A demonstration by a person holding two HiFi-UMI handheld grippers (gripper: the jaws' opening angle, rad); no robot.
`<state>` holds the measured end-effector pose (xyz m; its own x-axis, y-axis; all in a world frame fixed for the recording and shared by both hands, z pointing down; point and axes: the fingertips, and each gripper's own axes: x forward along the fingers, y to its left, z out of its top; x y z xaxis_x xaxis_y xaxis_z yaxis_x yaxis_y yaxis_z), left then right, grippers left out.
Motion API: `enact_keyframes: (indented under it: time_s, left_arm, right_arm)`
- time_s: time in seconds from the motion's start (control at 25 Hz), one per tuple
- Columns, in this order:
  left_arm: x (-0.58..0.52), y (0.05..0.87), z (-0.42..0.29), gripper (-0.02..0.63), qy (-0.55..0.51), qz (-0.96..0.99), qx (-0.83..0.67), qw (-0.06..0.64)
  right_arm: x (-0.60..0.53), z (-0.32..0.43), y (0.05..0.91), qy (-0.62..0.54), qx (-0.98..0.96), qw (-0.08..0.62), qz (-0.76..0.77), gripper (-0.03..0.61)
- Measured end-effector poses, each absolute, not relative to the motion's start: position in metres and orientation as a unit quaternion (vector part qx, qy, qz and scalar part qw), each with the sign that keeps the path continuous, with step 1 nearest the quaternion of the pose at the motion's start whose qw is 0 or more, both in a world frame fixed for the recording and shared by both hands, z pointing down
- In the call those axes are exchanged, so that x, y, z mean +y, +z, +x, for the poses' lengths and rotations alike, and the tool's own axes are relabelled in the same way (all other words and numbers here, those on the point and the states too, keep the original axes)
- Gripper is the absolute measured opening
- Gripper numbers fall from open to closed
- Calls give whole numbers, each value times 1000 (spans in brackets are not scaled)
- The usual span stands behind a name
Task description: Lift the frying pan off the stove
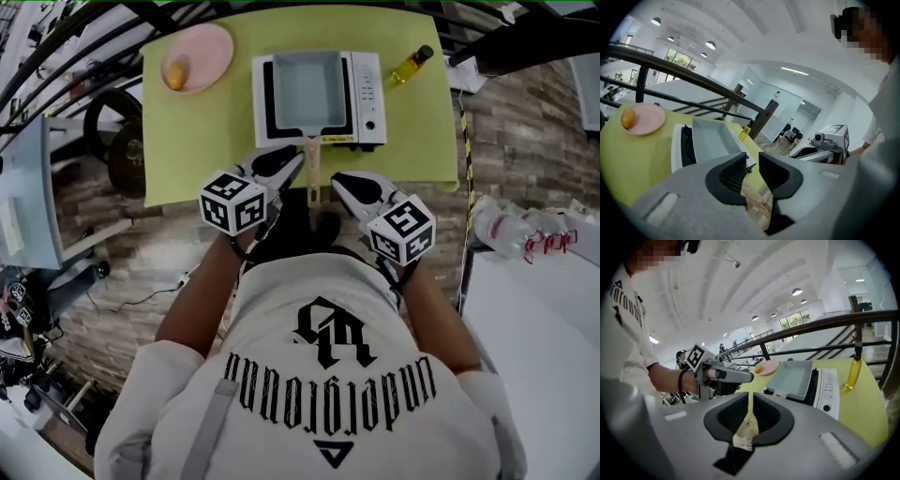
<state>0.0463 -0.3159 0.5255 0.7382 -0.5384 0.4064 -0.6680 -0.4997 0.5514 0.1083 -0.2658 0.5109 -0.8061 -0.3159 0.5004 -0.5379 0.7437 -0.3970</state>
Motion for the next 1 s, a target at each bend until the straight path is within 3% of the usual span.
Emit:
enact_keyframes:
  time_s: [0.32,0.6,1.0]
  left_arm:
    - [-309,575,45,159,108,847,-319,412]
    - [-298,614,61,280,88,819,-248,510]
    - [-300,633,85,313,46,796,-172,579]
  right_arm:
    - [-252,95,555,353,-888,217,198,153]
    - [-240,88,595,433,-858,220,168,228]
    - [-228,71,620,514,-827,194,119,256]
